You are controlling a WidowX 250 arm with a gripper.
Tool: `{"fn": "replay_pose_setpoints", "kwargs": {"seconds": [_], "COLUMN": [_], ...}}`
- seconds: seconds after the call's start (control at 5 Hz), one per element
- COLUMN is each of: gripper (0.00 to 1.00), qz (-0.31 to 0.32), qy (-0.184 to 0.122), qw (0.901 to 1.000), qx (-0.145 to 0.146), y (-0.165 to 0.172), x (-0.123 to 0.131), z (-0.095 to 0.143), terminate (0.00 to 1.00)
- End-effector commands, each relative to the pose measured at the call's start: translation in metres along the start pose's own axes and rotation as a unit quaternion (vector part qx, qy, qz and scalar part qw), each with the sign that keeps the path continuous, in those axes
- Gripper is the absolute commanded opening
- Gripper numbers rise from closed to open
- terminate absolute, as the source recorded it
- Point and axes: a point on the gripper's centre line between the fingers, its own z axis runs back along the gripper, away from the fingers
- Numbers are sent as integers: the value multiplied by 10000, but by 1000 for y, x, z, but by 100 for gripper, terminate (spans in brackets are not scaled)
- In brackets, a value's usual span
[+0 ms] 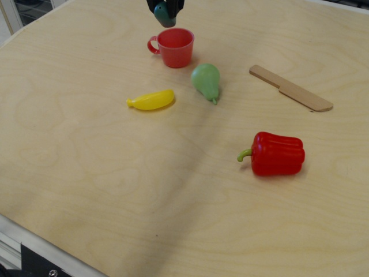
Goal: Take cucumber out of cup
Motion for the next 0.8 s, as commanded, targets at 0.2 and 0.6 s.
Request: {"fn": "replay_pose_setpoints", "kwargs": {"seconds": [0.2, 0.6], "gripper": [0, 0], "qz": [-337, -376], "qy": [-160, 112], "qw": [9992, 9991], "qx": [-125, -171], "y": [-43, -59], "x": [-57, -110], "z": [28, 9], "terminate": [0, 0]}}
